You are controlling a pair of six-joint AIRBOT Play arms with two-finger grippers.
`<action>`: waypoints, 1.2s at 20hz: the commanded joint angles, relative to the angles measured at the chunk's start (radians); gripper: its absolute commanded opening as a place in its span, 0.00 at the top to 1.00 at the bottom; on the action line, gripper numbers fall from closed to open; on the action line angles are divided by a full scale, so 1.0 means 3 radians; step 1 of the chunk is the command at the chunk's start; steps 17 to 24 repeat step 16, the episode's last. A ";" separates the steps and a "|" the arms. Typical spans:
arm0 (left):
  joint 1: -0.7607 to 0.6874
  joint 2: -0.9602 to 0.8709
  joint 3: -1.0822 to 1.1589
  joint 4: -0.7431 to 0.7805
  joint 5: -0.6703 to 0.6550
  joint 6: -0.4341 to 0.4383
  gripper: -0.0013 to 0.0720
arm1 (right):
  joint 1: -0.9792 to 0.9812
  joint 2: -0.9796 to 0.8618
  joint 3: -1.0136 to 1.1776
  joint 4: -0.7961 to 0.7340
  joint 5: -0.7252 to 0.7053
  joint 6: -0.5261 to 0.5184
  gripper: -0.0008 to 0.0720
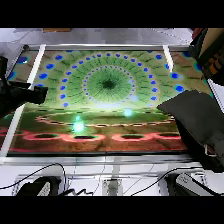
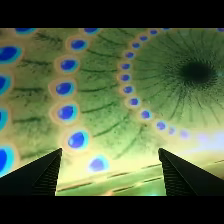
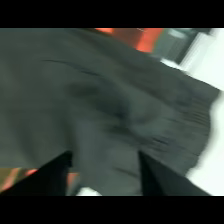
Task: Fold the clothes and pants, and hang the long-sleeved shirts on hangers.
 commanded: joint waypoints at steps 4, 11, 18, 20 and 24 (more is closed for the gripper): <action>-0.0001 0.0003 0.0001 0.0001 0.0000 0.0000 0.03 | 0.1125 0.0000 0.0001 0.0420 -0.0388 0.0001 0.92; -0.0001 0.0003 0.0001 0.0001 0.0000 0.0001 0.03 | 0.2579 -0.0022 0.0001 0.0155 -0.1165 -0.0010 0.96; 0.0000 0.0003 0.0001 0.0001 0.0000 0.0000 0.03 | 0.2988 -0.0189 0.0001 0.0172 -0.1245 -0.0009 0.96; 0.0000 0.0003 0.0001 0.0001 0.0000 0.0000 0.03 | 0.2988 -0.0189 0.0001 0.0172 -0.1245 -0.0009 0.96; 0.0000 0.0003 0.0001 0.0001 0.0000 0.0000 0.03 | 0.2988 -0.0189 0.0001 0.0172 -0.1245 -0.0009 0.96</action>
